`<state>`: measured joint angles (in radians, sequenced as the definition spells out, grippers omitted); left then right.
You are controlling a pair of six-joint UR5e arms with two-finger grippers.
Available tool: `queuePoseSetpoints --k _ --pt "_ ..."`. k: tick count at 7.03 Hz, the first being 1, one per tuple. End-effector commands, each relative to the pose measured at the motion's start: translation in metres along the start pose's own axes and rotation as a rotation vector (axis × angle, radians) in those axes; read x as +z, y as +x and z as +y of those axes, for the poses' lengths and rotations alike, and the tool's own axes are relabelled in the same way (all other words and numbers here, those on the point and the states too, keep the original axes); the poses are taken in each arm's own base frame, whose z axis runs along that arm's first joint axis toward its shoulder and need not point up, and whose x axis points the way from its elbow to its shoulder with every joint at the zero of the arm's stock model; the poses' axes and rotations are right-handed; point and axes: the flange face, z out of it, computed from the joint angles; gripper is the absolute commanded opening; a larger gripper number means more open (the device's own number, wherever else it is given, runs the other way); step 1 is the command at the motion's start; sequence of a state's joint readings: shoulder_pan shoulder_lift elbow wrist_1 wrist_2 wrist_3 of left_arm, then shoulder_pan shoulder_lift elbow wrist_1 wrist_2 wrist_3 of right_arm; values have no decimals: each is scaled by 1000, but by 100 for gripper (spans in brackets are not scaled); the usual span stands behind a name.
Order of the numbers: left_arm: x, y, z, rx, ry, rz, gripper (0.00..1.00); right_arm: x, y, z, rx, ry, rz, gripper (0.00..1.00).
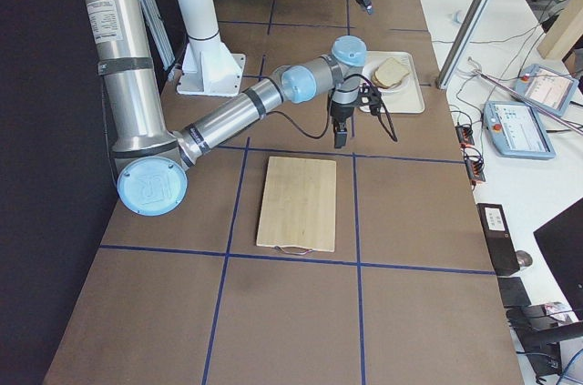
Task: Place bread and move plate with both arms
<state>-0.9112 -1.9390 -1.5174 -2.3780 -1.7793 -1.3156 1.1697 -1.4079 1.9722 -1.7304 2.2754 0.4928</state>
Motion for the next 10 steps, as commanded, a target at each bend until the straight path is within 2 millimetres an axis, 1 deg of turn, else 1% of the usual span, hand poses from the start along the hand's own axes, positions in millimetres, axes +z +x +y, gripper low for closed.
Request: queuePoseSetpoints --k 1,2,3,4,5,6,7,8,9,10 --pt "-45 -88 -45 124 -39 -105 100 -8 22 0 5 19 8 100" --pt "-62 -138 -64 207 -75 -159 100 -9 40 0 -17 21 17 100" --pt "-83 -179 -86 302 -138 -224 100 -10 68 8 -39 17 28 100" --pt "-102 -219 -98 390 -207 -268 100 -9 92 18 -44 7 40 100" --pt "-122 -248 -120 449 -269 -311 100 -14 116 26 -40 12 48 100" --pt "-134 -273 -129 502 -364 -343 100 -17 138 36 -47 8 41 100" --pt "-150 -298 -138 504 -437 -355 100 -15 161 39 -37 -5 2 100" --pt "-173 -328 -148 478 -480 -341 100 -14 187 39 -33 -11 -17 100" --pt "-189 -356 -151 490 -531 -314 100 -12 214 39 -41 -14 -14 100" --pt "-208 -398 -134 456 -556 -288 100 -13 219 39 -42 -13 -13 100"
